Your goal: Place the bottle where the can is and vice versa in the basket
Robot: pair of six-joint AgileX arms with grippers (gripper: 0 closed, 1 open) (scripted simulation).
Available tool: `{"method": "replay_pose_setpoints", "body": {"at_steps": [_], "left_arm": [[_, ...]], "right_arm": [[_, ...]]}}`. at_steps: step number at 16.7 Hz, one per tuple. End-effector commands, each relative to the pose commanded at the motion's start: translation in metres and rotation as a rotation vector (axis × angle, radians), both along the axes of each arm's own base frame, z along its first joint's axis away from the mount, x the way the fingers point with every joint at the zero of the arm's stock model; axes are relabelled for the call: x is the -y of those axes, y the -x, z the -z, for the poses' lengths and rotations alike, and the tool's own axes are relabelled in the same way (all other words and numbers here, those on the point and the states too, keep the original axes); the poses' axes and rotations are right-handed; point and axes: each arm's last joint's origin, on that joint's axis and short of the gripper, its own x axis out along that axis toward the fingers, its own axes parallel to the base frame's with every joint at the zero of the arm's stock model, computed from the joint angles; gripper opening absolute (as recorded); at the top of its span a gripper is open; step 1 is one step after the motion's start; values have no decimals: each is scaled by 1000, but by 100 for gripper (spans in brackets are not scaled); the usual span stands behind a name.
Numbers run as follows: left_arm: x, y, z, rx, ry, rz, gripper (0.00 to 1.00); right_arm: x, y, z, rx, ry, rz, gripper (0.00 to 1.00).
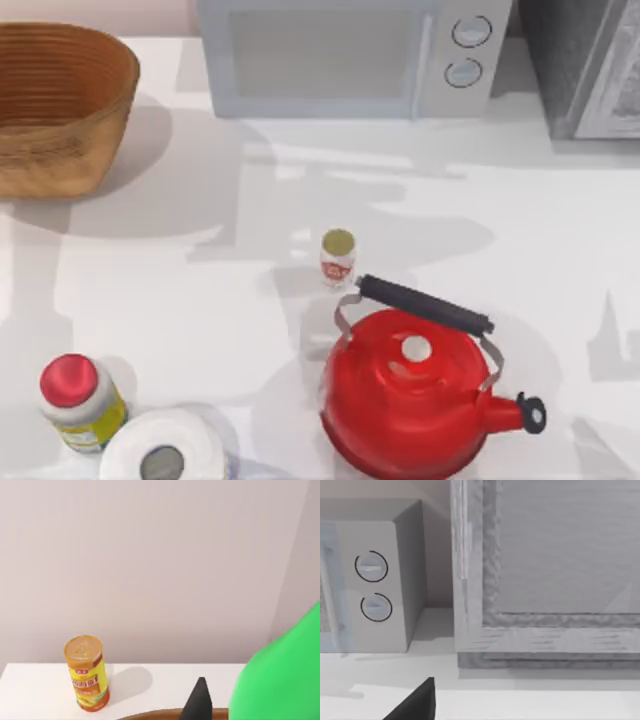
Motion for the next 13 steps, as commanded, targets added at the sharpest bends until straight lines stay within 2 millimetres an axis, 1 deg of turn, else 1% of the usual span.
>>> {"method": "replay_pose_setpoints", "body": {"at_steps": [4, 6, 8, 13], "left_arm": [[1, 0, -1, 1, 1, 4, 0], [0, -2, 2, -5, 0, 1, 0], [0, -9, 10, -13, 2, 1, 0], [1, -39, 35, 3, 0, 1, 0]], "right_arm": [[0, 0, 0, 0, 0, 0, 100], [0, 0, 0, 0, 0, 0, 100], [0, 0, 0, 0, 0, 0, 100], [0, 0, 0, 0, 0, 0, 100]]}}
